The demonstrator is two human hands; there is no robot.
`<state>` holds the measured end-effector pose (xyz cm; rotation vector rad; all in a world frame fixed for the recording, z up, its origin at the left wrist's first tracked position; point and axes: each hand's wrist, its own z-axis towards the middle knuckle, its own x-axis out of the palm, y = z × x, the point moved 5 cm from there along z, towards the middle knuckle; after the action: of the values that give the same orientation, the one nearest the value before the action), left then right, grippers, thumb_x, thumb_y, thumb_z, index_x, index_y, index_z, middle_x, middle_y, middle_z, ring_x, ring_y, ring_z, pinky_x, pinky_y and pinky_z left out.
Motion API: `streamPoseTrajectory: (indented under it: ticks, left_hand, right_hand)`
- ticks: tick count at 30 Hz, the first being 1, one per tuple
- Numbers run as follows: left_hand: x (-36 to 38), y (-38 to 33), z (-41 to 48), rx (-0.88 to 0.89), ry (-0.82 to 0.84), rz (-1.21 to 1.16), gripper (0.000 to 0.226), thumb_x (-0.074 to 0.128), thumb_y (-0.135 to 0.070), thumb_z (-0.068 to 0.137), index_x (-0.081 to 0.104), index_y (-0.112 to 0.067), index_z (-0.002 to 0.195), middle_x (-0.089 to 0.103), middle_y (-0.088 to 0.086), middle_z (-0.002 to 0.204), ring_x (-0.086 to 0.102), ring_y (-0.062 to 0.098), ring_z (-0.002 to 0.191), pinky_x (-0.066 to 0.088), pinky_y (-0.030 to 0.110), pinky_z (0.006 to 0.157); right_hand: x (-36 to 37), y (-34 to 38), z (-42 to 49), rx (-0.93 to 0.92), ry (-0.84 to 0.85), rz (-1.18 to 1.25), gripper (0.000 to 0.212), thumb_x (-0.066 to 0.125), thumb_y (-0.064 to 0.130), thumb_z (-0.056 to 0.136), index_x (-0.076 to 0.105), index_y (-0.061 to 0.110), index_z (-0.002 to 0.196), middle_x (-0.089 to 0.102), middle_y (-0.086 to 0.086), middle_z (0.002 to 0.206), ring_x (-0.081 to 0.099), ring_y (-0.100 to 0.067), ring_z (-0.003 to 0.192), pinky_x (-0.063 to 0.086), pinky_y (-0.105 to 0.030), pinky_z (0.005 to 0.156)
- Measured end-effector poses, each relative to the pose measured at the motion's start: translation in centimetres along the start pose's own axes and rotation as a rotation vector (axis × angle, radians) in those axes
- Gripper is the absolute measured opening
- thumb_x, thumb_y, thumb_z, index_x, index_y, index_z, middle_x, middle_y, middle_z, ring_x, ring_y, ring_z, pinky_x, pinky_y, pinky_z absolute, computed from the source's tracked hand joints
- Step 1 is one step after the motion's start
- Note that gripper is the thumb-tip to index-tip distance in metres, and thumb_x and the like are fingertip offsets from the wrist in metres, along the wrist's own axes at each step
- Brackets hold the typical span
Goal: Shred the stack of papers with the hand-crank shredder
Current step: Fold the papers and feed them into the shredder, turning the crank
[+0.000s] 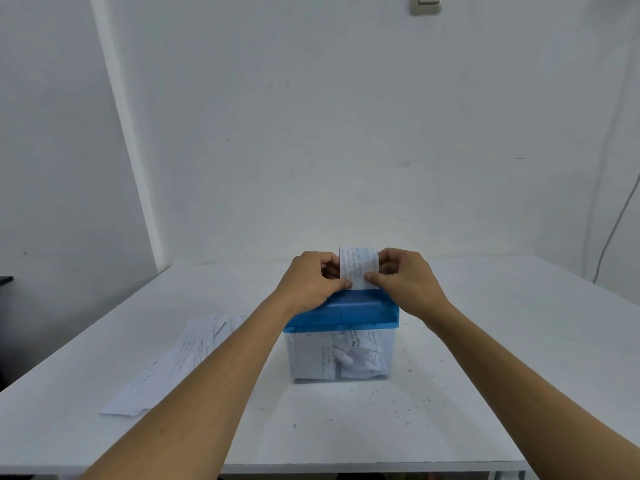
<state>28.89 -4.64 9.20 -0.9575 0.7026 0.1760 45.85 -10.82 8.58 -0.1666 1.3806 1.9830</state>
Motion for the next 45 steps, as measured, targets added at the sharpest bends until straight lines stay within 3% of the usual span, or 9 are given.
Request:
streamPoseTrajectory:
  ticks: [4,7,12,17,27,33,36,39,45]
  left_hand:
    - [-0.1,0.1,0.0,-0.021,0.017,0.001,0.013,0.083,-0.023,0.082,0.074,-0.022,0.092,0.075,-0.009,0.089,0.069,0.003,0.081,0.052,0.015,0.071]
    - [-0.1,0.1,0.0,-0.032,0.038,-0.001,0.012,0.082,-0.022,0.083,0.073,-0.023,0.091,0.074,-0.009,0.090,0.068,0.003,0.083,0.052,0.014,0.071]
    - [0.0,0.1,0.1,-0.029,0.046,0.012,0.014,0.080,-0.022,0.085,0.075,-0.025,0.098,0.075,-0.012,0.093,0.068,0.001,0.085,0.053,0.015,0.074]
    - [0.1,-0.2,0.0,-0.018,0.079,0.047,0.010,0.077,-0.022,0.088,0.070,-0.028,0.090,0.072,-0.013,0.096,0.067,0.004,0.089,0.051,0.015,0.071]
    - [0.4,-0.7,-0.3,-0.020,0.106,0.127,0.025,0.074,-0.035,0.089,0.069,-0.027,0.113,0.069,-0.012,0.109,0.061,-0.003,0.086,0.046,0.011,0.067]
    - [0.8,-1.1,-1.1,-0.015,0.108,0.200,0.070,0.080,-0.065,0.066,0.058,-0.028,0.121,0.056,-0.012,0.109,0.057,0.008,0.101,0.044,0.013,0.072]
    - [1.0,-0.9,-1.1,-0.035,0.132,0.252,0.080,0.077,-0.071,0.065,0.057,-0.024,0.127,0.060,-0.006,0.120,0.058,0.013,0.105,0.053,0.022,0.080]
    - [1.3,-0.6,-1.2,-0.071,0.161,0.349,0.084,0.070,-0.082,0.065,0.056,-0.029,0.130,0.063,-0.009,0.123,0.060,0.014,0.104,0.055,0.036,0.089]
    - [1.3,-0.3,-1.1,-0.156,0.222,0.523,0.093,0.052,-0.095,0.062,0.056,-0.033,0.131,0.063,-0.009,0.121,0.058,0.017,0.099,0.051,0.037,0.087]
  right_hand:
    - [-0.6,-0.3,-0.3,-0.032,-0.097,0.036,0.014,0.060,0.028,0.098,0.065,0.027,0.111,0.067,0.014,0.100,0.064,-0.006,0.088,0.050,-0.012,0.064]
    - [-2.3,-1.4,-0.9,-0.100,-0.229,0.003,0.039,0.046,0.000,0.099,0.057,0.025,0.126,0.063,0.009,0.119,0.060,-0.005,0.101,0.051,-0.013,0.086]
    - [-0.3,-4.7,-2.5,-0.275,0.131,-0.569,0.087,0.055,-0.010,0.087,0.022,0.034,0.154,0.026,0.010,0.160,0.019,-0.012,0.148,0.018,-0.034,0.123]
    - [1.0,-7.5,-2.5,-0.278,0.215,-0.611,0.092,0.063,0.016,0.096,-0.003,0.036,0.156,0.000,0.017,0.165,-0.007,-0.008,0.152,0.002,-0.028,0.120]
    - [3.1,-9.2,-2.3,-0.324,0.092,-0.584,0.085,0.075,0.021,0.087,0.020,0.023,0.153,0.026,0.005,0.151,0.028,-0.012,0.140,0.024,-0.031,0.122]
    - [4.7,-9.5,-3.4,-0.285,0.182,-0.686,0.068,0.055,0.045,0.097,0.021,0.024,0.153,0.030,0.001,0.147,0.034,-0.015,0.126,0.032,-0.032,0.116]
    - [4.4,-8.9,-4.3,-0.151,0.255,-0.557,0.069,0.060,0.039,0.096,0.021,0.021,0.150,0.035,0.001,0.145,0.039,-0.015,0.127,0.037,-0.034,0.115]
    - [3.5,-7.8,-5.5,-0.034,0.273,-0.521,0.053,0.058,0.028,0.098,0.028,0.020,0.141,0.052,0.002,0.130,0.054,-0.015,0.112,0.049,-0.030,0.099]
    - [1.4,-5.5,-6.7,0.051,0.301,-0.736,0.023,0.061,0.025,0.092,0.045,0.022,0.107,0.063,0.004,0.102,0.059,-0.014,0.081,0.056,-0.030,0.074]
